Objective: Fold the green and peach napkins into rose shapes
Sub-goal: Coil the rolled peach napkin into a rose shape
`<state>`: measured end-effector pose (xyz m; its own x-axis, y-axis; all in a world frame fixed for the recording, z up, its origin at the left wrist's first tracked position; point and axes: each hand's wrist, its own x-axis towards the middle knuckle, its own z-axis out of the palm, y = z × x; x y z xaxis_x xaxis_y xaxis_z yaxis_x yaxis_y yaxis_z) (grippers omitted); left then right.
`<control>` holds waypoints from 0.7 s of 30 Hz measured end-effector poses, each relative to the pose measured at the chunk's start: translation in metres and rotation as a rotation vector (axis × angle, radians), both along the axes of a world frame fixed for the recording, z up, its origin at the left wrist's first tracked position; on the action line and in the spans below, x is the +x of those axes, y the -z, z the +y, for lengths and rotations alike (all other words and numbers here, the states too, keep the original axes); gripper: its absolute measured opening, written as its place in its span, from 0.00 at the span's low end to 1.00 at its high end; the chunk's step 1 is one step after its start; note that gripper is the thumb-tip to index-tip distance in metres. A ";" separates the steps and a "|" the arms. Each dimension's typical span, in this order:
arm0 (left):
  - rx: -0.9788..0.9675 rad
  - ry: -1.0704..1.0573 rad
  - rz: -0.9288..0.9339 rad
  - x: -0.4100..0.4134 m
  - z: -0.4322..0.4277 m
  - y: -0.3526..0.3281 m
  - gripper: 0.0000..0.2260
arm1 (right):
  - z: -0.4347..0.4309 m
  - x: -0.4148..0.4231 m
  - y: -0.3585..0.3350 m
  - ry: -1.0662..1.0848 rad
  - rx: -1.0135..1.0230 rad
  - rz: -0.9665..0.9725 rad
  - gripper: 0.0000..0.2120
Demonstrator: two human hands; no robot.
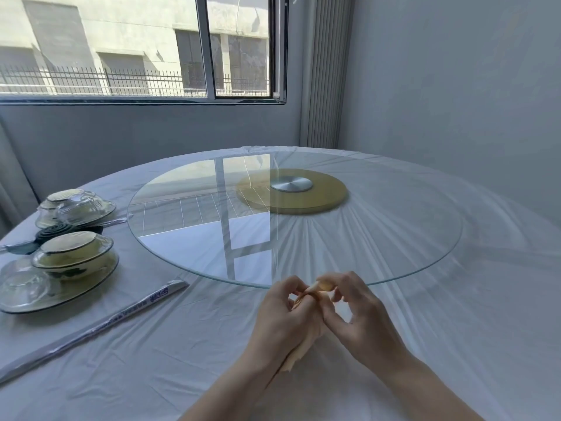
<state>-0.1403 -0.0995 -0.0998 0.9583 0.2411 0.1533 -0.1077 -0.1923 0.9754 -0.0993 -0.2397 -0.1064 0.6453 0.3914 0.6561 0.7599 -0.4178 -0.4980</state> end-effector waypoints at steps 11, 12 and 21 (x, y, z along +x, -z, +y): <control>0.049 -0.046 -0.004 -0.001 -0.004 0.000 0.05 | -0.003 0.000 -0.011 0.008 0.207 0.137 0.06; 0.051 -0.053 -0.008 -0.001 -0.003 -0.001 0.05 | -0.004 0.000 -0.010 -0.013 0.177 0.115 0.05; 0.109 -0.102 -0.045 -0.002 0.003 0.000 0.04 | -0.011 -0.007 -0.008 -0.153 0.029 0.164 0.11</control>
<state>-0.1427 -0.0964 -0.0996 0.9211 0.3169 0.2262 -0.1254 -0.3087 0.9428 -0.1064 -0.2507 -0.0987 0.6784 0.4755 0.5600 0.7214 -0.2870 -0.6302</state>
